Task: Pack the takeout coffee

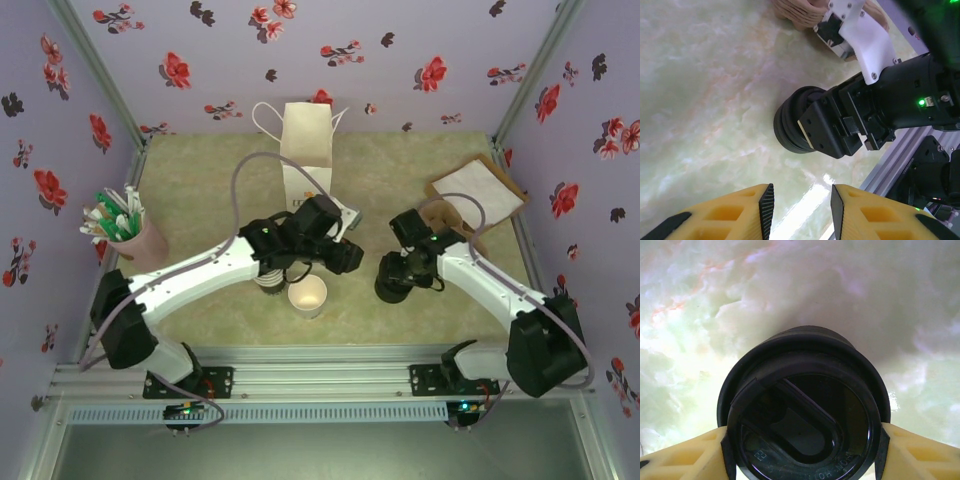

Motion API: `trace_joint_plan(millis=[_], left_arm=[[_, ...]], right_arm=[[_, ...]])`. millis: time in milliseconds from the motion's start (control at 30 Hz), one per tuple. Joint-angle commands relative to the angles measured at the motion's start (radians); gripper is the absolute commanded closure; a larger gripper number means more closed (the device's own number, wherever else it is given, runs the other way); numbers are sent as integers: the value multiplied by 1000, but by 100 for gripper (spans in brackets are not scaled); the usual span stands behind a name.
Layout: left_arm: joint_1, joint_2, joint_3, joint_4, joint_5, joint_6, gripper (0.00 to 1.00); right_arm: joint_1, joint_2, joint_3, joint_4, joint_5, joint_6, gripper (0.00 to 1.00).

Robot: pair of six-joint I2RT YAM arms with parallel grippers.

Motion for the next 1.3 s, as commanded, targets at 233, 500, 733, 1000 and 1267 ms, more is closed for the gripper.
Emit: trace_joint_plan(millis=[233, 500, 733, 1000, 1267], left_arm=[[-15, 153, 0, 159, 115, -83, 62], [3, 222, -49, 241, 212, -135, 70], [29, 235, -112, 269, 221, -145, 79], [41, 278, -138, 329, 277, -159, 74], [48, 318, -136, 354, 305, -163, 71]], right_arm=[[-95, -64, -85, 48, -141, 2, 35], [-105, -68, -91, 53, -156, 0, 35], [-107, -74, -87, 48, -160, 2, 35], [-106, -83, -67, 31, -166, 0, 35], [-106, -99, -61, 16, -176, 3, 36]])
